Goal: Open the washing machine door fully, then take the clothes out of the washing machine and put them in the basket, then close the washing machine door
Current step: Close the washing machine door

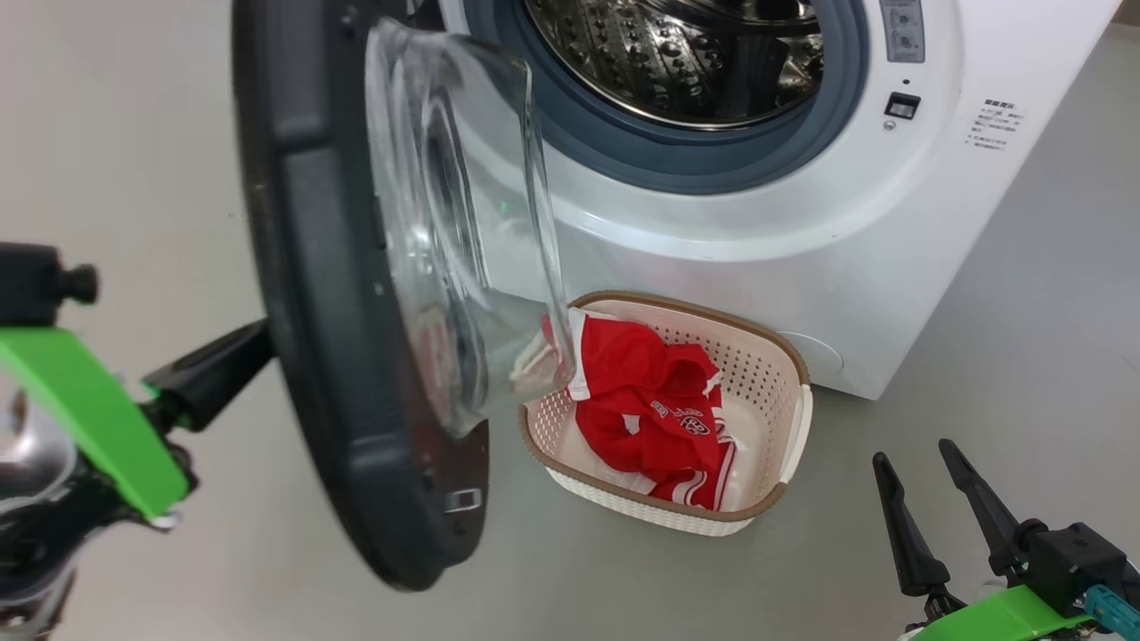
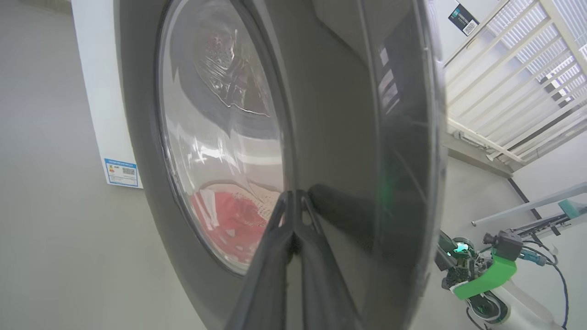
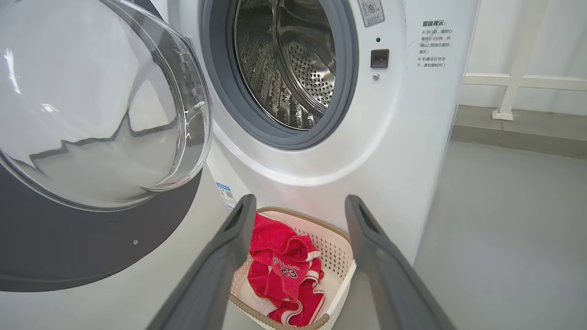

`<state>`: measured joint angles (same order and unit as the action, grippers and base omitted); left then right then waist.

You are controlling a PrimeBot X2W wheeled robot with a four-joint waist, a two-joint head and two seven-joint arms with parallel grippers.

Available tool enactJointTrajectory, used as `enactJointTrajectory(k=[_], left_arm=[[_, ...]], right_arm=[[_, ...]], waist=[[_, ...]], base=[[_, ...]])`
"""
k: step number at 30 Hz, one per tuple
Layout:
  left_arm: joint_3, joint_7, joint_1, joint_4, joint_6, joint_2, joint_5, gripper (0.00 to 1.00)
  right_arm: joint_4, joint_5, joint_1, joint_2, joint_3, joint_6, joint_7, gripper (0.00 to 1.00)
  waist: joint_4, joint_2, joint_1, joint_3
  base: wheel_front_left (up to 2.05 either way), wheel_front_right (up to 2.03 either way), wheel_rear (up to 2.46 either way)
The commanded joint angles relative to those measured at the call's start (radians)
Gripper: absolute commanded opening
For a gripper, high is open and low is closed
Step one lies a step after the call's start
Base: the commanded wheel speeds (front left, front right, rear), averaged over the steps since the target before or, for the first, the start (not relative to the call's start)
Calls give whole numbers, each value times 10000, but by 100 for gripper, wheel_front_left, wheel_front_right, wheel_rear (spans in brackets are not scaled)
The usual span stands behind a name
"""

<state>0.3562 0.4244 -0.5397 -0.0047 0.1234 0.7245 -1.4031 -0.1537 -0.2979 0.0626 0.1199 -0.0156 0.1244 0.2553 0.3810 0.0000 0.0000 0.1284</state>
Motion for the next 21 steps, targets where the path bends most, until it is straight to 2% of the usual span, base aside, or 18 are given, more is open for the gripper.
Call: enactJointTrajectory(k=[1,7,21], left_arm=[[-253,-192,-687,-387,73,235,30,0],[522,-806,-1209,-414,73,-133,64,0],[1525,-2398,-1065,576,73,360,264,0]], right_arm=[[259,26,-203,64,-193,63,65,100],[267,32,-255,71,-189,63,65,100],[240,46,-112,-1,-201,63,65,100]], waist=[[-75,0,0,44],[-288,0,0,57],[-265,0,0,-142]], base=[[0,0,0],[0,0,0],[0,0,0]])
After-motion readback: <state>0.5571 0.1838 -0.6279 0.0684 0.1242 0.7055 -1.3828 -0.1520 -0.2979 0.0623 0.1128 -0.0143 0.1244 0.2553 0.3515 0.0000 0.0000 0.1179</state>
